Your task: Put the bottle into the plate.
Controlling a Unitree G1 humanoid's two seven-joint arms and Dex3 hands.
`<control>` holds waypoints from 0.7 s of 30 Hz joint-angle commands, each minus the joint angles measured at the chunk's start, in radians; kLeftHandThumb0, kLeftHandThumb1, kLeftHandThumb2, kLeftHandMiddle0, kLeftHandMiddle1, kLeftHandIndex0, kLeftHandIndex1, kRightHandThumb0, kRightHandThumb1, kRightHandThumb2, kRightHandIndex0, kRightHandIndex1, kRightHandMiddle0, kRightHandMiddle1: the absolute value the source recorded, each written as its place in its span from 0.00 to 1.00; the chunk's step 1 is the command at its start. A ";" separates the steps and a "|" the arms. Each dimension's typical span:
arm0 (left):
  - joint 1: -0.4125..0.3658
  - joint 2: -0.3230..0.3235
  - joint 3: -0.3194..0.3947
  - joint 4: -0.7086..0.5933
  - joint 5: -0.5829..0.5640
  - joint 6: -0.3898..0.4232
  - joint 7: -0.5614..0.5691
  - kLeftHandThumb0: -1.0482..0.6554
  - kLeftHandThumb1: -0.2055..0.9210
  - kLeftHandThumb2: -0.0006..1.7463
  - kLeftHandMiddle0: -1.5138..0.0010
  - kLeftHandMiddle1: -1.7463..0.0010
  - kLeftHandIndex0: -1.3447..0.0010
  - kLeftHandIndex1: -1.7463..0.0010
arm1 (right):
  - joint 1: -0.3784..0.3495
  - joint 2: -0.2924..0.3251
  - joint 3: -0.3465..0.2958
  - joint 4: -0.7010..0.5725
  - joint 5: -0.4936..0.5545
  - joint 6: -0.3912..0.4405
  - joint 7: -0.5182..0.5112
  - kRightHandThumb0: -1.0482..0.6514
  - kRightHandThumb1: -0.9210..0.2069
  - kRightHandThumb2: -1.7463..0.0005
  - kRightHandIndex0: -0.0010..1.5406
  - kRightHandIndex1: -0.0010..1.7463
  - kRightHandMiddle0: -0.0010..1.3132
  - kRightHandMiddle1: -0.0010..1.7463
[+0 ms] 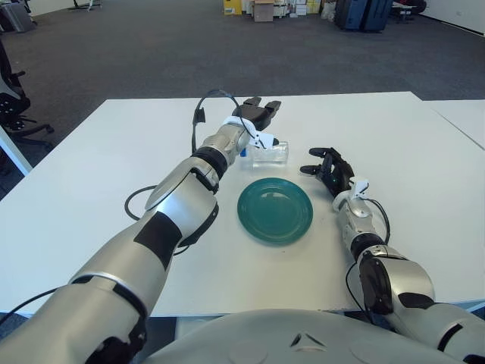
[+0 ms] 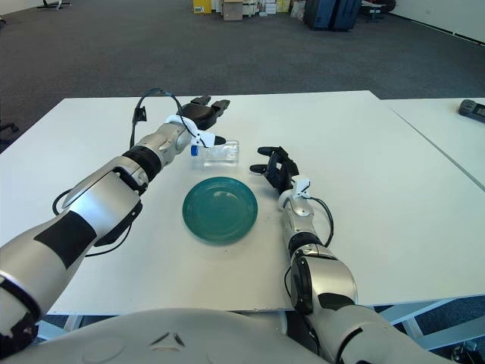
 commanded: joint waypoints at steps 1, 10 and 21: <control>0.013 -0.002 0.013 0.009 -0.017 0.001 -0.010 0.00 1.00 0.36 1.00 1.00 1.00 1.00 | 0.022 0.016 0.000 0.022 -0.002 0.026 -0.002 0.14 0.00 0.46 0.48 0.47 0.32 0.64; 0.082 -0.031 0.037 0.021 -0.050 0.003 0.026 0.00 1.00 0.33 0.95 0.98 0.96 0.98 | 0.024 0.022 0.004 0.015 -0.007 0.017 -0.014 0.14 0.00 0.45 0.47 0.46 0.32 0.63; 0.156 -0.042 0.090 0.031 -0.112 0.039 -0.024 0.00 1.00 0.28 0.84 0.99 0.99 0.87 | 0.029 0.024 0.005 0.013 -0.005 0.027 -0.026 0.16 0.00 0.47 0.46 0.46 0.31 0.64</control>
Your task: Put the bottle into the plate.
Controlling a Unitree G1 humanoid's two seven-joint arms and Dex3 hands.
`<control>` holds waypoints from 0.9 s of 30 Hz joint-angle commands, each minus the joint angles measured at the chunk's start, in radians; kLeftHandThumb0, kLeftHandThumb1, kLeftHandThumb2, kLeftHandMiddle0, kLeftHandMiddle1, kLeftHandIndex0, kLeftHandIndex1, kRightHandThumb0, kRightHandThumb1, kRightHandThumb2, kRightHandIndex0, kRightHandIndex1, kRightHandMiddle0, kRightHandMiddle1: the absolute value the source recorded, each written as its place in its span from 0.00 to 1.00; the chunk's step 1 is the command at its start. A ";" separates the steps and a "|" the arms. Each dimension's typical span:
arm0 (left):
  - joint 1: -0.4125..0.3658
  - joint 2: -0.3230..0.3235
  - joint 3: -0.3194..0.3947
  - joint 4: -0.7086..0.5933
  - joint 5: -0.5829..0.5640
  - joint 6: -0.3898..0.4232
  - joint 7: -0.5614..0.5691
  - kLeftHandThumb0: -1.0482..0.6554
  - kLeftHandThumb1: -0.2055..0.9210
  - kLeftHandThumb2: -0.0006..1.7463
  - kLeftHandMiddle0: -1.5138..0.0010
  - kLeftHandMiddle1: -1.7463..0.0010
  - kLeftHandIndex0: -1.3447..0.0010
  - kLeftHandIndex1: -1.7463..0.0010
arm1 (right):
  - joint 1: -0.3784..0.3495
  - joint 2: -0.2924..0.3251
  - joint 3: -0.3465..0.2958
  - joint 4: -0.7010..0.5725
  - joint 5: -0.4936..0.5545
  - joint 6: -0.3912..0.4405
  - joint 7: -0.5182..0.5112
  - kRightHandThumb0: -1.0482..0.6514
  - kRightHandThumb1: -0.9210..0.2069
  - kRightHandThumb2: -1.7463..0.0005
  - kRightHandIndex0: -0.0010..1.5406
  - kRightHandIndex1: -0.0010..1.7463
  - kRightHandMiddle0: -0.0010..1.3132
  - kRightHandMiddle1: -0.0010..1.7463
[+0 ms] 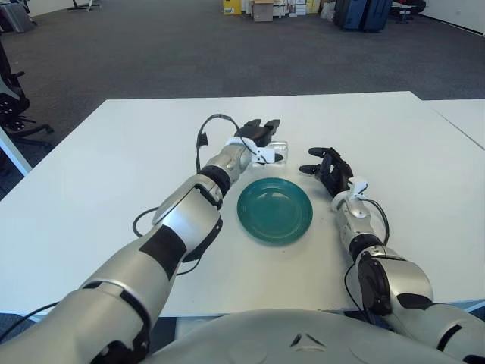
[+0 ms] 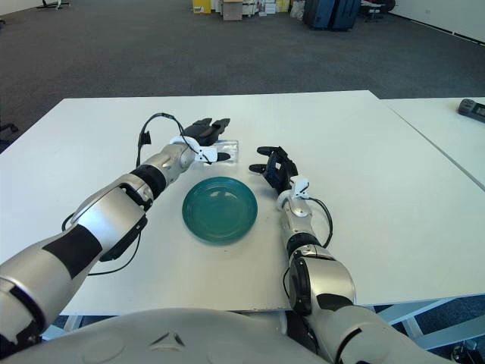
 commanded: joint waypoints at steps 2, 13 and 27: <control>0.012 0.008 0.038 0.010 -0.035 0.032 -0.040 0.00 1.00 0.28 0.83 0.99 0.99 0.85 | 0.026 0.013 0.003 0.015 -0.006 0.042 -0.008 0.16 0.00 0.47 0.46 0.46 0.31 0.63; 0.029 0.006 0.093 0.010 -0.084 0.062 -0.082 0.00 1.00 0.27 0.78 0.98 1.00 0.76 | 0.039 0.016 0.018 -0.005 -0.019 0.031 -0.024 0.18 0.00 0.47 0.44 0.47 0.30 0.63; 0.053 0.028 0.116 0.012 -0.091 0.040 -0.095 0.00 1.00 0.32 0.77 0.99 1.00 0.70 | 0.053 0.031 0.014 -0.029 0.016 -0.009 0.031 0.16 0.00 0.47 0.51 0.58 0.38 0.76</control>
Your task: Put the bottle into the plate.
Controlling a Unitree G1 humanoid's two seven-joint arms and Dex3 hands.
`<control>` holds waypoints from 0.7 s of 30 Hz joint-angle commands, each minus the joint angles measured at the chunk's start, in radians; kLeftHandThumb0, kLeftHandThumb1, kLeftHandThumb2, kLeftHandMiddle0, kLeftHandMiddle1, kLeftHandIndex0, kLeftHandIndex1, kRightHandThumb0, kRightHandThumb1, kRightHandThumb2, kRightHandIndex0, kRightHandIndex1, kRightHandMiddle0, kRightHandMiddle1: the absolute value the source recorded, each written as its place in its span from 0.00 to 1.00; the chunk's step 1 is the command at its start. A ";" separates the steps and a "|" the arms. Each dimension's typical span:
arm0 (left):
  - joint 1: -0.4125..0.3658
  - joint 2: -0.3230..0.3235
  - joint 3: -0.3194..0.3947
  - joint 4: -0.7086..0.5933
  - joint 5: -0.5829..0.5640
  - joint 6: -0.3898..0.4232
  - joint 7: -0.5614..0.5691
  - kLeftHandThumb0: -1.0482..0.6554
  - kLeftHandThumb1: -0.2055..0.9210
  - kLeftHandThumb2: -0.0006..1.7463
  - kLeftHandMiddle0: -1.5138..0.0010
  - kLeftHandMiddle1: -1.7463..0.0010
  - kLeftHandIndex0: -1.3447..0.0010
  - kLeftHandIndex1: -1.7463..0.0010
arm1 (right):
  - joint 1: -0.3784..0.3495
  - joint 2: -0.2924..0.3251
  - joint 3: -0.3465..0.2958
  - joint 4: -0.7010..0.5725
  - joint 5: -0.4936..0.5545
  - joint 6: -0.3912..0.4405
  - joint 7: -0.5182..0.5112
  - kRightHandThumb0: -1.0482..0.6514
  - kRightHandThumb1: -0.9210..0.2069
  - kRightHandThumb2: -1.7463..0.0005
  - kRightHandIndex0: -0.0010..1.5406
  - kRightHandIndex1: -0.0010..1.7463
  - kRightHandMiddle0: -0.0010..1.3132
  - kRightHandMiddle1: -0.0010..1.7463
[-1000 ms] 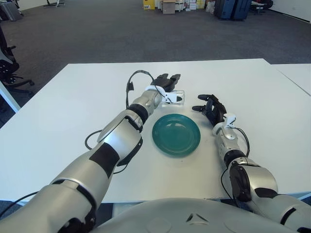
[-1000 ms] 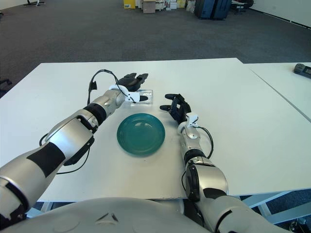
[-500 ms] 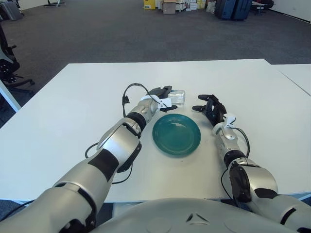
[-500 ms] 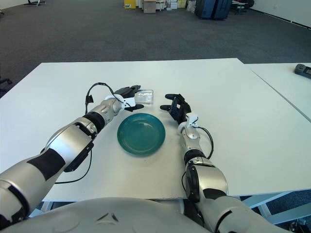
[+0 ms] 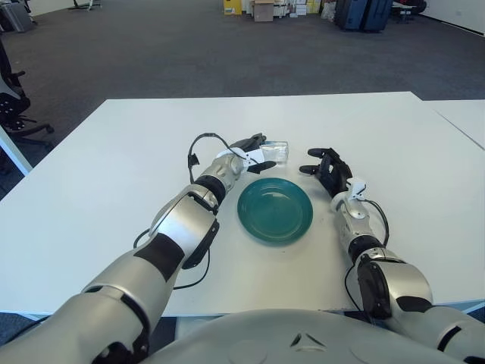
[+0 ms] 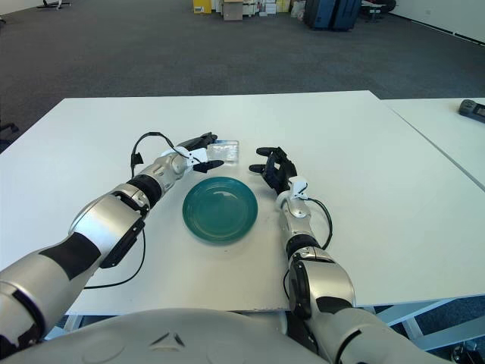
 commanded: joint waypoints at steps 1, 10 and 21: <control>0.023 0.019 -0.020 0.004 0.025 0.002 0.014 0.00 1.00 0.32 0.76 0.98 1.00 0.69 | 0.032 0.021 -0.012 0.004 0.022 0.006 0.045 0.16 0.00 0.47 0.52 0.62 0.40 0.79; 0.041 0.041 -0.049 0.007 0.060 -0.004 0.037 0.00 1.00 0.29 0.74 0.98 1.00 0.69 | 0.045 0.039 -0.021 -0.016 0.043 -0.039 0.128 0.16 0.00 0.51 0.60 0.86 0.53 0.98; 0.046 0.056 -0.085 0.007 0.099 0.004 0.060 0.00 1.00 0.26 0.72 0.98 1.00 0.65 | 0.048 0.042 -0.030 -0.018 0.053 -0.042 0.169 0.16 0.00 0.53 0.62 0.90 0.54 0.99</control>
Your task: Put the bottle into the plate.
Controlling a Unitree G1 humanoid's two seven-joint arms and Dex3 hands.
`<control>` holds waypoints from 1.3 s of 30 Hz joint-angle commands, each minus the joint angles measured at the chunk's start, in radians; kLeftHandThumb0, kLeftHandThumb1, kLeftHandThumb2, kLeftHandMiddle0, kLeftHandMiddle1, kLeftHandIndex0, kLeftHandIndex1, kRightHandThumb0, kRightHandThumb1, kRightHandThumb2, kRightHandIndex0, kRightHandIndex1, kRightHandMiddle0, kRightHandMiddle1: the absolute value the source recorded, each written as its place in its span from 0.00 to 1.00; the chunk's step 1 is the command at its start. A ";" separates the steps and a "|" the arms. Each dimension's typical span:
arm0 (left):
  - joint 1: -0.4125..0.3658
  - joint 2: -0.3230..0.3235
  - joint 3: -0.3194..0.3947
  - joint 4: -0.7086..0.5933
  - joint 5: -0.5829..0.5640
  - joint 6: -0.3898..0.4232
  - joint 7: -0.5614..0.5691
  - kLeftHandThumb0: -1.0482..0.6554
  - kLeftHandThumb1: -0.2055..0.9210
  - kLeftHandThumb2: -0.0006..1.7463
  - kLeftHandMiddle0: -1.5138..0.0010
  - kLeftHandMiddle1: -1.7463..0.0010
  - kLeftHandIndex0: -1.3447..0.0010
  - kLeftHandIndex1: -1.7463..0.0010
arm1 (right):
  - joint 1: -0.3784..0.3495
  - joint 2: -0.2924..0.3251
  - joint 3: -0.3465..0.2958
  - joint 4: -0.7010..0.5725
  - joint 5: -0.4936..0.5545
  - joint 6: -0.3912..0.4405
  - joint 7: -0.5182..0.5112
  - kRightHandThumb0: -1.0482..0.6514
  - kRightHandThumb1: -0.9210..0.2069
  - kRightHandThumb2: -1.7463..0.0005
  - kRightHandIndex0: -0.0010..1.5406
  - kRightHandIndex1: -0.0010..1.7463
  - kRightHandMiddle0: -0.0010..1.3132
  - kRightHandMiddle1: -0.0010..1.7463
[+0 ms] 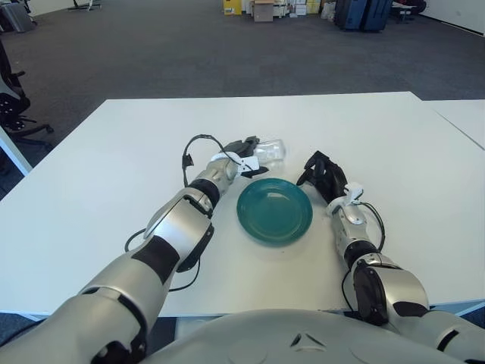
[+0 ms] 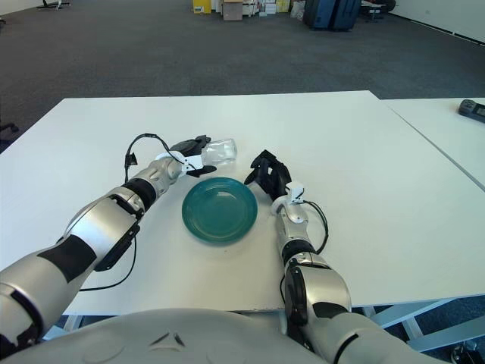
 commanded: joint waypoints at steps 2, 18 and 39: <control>0.005 0.029 -0.041 0.006 0.045 0.010 0.020 0.00 1.00 0.26 0.70 0.98 1.00 0.59 | 0.018 0.016 -0.012 -0.002 0.024 0.011 0.022 0.17 0.00 0.53 0.62 0.90 0.54 0.99; -0.028 0.061 -0.186 0.007 0.189 0.008 0.084 0.10 0.98 0.07 0.63 0.01 1.00 0.05 | 0.025 0.027 -0.018 -0.010 0.018 -0.025 -0.002 0.16 0.00 0.53 0.58 0.91 0.50 0.97; -0.039 0.069 -0.199 0.009 0.198 0.021 0.096 0.25 0.97 0.05 0.43 0.00 0.83 0.00 | 0.032 0.021 0.010 -0.022 -0.015 -0.044 -0.059 0.14 0.00 0.50 0.59 0.89 0.49 0.88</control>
